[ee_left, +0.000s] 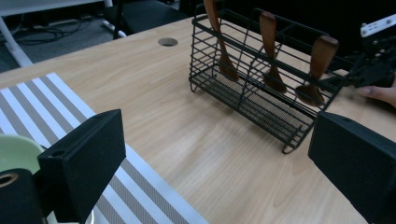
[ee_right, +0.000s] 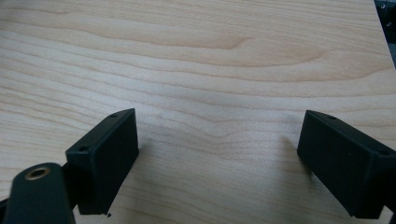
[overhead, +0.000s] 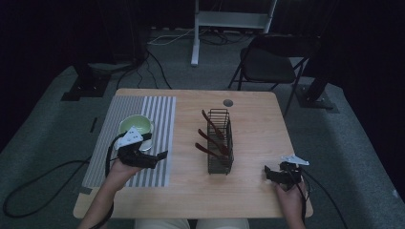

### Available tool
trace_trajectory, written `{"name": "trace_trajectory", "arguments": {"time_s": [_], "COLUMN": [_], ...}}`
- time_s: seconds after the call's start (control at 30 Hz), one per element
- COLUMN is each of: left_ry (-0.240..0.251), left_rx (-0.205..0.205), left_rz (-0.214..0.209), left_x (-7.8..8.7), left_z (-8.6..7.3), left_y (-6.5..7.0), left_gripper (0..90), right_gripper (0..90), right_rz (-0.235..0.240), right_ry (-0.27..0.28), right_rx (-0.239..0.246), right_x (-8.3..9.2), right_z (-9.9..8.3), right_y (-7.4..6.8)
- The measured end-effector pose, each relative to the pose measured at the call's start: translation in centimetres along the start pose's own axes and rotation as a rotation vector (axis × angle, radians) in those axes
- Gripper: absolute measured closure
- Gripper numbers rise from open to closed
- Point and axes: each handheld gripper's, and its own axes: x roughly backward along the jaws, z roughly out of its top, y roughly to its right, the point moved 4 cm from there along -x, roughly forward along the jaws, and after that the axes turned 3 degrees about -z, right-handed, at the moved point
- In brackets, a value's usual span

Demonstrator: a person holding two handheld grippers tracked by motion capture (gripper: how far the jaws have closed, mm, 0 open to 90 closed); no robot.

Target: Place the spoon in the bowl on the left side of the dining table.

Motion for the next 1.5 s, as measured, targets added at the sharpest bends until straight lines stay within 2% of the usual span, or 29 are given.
{"name": "trace_trajectory", "arguments": {"time_s": [0.13, 0.2, 0.47, 0.57, 0.6, 0.73, 0.97, 1.13, 1.17, 1.33, 1.37, 1.4, 1.5], "left_ry": [-0.001, 0.004, 0.017, 0.026, 0.034, 0.035, 0.011, 0.009, 0.008, -0.005, -0.01, -0.011, -0.033], "left_rx": [-0.009, -0.023, -0.04, -0.046, -0.053, -0.044, -0.057, -0.059, -0.07, -0.073, -0.075, -0.084, -0.087], "left_rz": [-0.003, -0.01, -0.036, -0.05, -0.072, -0.073, -0.097, -0.098, -0.104, -0.112, -0.129, -0.125, -0.125], "left_x": [-0.3, -1.0, -1.9, -2.3, -2.5, -3.5, -5.5, -6.2, -6.8, -7.8, -8.1, -8.3, -9.1], "left_z": [0.4, 1.3, 3.1, 3.9, 4.1, 4.9, 5.5, 5.7, 5.9, 6.3, 6.3, 6.3, 6.2], "left_y": [0.0, 0.3, 0.8, 1.0, 1.0, 1.1, 1.8, 2.0, 2.2, 2.3, 2.4, 2.4, 2.6], "left_gripper": [4.0, 4.0, 4.0, 4.0, 4.1, 5.9, 5.9, 8.3, 14.2, 16.3, 17.4, 22.9, 26.5], "right_gripper": [11.8, 11.8, 11.8, 11.8, 11.8, 11.8, 11.8, 11.9, 11.8, 11.9, 11.9, 11.9, 11.9], "right_rz": [0.0, 0.0, 0.0, 0.0, 0.0, 0.0, 0.0, 0.0, 0.0, 0.0, 0.0, 0.0, 0.0], "right_ry": [0.0, 0.0, 0.0, 0.002, 0.0, 0.001, 0.0, 0.0, 0.0, 0.001, 0.001, 0.001, 0.001], "right_rx": [0.001, 0.0, 0.0, 0.002, 0.0, 0.0, 0.001, 0.001, 0.001, 0.0, 0.001, 0.0, 0.0], "right_x": [0.0, 0.0, 0.0, 0.0, 0.0, 0.0, 0.0, 0.0, 0.0, 0.0, 0.0, 0.0, 0.0], "right_z": [0.0, 0.0, 0.0, 0.0, 0.0, 0.0, 0.0, 0.0, 0.0, 0.0, 0.0, 0.0, 0.0], "right_y": [0.0, 0.0, 0.0, 0.0, 0.0, 0.0, 0.0, 0.0, 0.0, 0.0, 0.0, 0.0, 0.0]}}
